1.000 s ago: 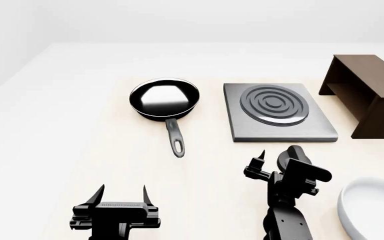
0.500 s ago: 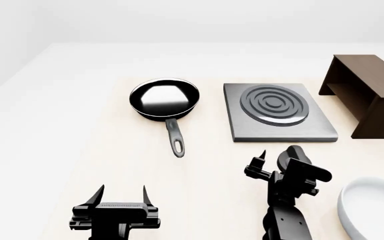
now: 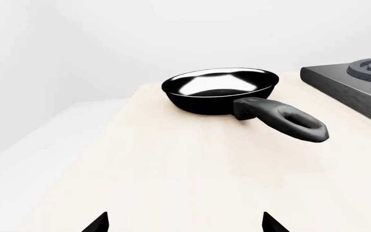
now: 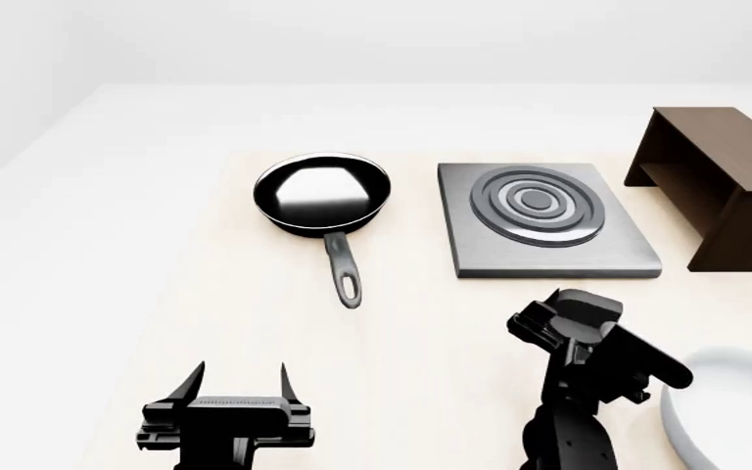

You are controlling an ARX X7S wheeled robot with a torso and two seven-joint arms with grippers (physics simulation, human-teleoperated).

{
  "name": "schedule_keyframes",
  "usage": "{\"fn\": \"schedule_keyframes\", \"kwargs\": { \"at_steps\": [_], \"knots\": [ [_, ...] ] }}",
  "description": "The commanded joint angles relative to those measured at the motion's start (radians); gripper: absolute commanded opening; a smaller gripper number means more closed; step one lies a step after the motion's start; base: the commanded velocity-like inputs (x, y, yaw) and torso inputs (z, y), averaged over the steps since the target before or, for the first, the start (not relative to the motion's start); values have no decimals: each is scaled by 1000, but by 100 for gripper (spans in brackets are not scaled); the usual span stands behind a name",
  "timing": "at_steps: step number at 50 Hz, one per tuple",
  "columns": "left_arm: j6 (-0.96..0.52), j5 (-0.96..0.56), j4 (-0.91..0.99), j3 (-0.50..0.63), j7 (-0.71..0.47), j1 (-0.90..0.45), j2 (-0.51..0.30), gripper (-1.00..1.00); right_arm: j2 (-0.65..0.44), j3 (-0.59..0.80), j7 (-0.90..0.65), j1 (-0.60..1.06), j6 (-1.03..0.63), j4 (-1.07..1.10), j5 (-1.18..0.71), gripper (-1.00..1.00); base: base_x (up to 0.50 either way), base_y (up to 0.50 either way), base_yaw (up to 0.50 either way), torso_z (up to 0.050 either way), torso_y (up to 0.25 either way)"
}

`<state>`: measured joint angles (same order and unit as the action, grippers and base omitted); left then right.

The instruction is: Turn on the stove.

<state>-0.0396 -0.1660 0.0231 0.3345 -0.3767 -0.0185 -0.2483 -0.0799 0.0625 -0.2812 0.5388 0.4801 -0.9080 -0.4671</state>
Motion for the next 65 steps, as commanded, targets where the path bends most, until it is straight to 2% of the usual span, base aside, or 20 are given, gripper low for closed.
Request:
{"fn": "schedule_keyframes", "kwargs": {
  "at_steps": [1,24,39,45,51,54,55,57,58,61,62,63,64,65],
  "knots": [
    [8,-3,4,-17,24,-4,10,100,12,-18,2,-20,14,40,-4,100,0,0,0,0,0],
    [2,-11,17,-8,14,-2,0,100,9,2,-3,-33,27,65,-21,100,0,0,0,0,0],
    [14,-15,1,-2,14,-10,-3,100,38,47,-18,-54,2,164,-37,100,0,0,0,0,0],
    [14,-16,1,0,11,-11,-5,100,42,123,-37,-91,-58,290,-11,100,0,0,0,0,0],
    [6,-18,10,5,9,-11,-6,100,0,245,-72,-195,-216,626,12,100,0,0,0,0,0],
    [6,-19,11,5,8,-11,-7,100,-93,336,-162,-275,-423,1008,42,100,0,0,0,0,0],
    [7,-21,12,5,9,-9,-7,100,-134,359,-207,-276,-549,1158,28,100,0,0,0,0,0],
    [6,-22,14,6,8,-9,-8,100,-178,360,-261,-289,-622,1366,28,100,0,0,0,0,0],
    [5,-21,17,7,7,-7,-9,100,-246,347,-341,-263,-772,1516,-21,100,0,0,0,0,0],
    [4,-23,17,8,7,-8,-10,100,-329,269,-523,-148,-1052,1926,-147,100,0,0,0,0,5],
    [4,-24,17,8,7,-9,-10,100,-479,371,-673,-5,-979,1955,-296,100,0,0,0,0,0],
    [2,-24,17,8,6,-11,-10,100,-629,521,-823,145,-829,1955,-446,100,0,0,0,0,0],
    [1,-24,16,9,6,-12,-10,100,-779,630,-951,295,-703,1955,-462,100,0,0,0,0,0],
    [0,-23,15,10,5,-13,-10,100,-929,780,-1101,445,-553,1955,-601,100,0,0,0,0,0]
  ]
}}
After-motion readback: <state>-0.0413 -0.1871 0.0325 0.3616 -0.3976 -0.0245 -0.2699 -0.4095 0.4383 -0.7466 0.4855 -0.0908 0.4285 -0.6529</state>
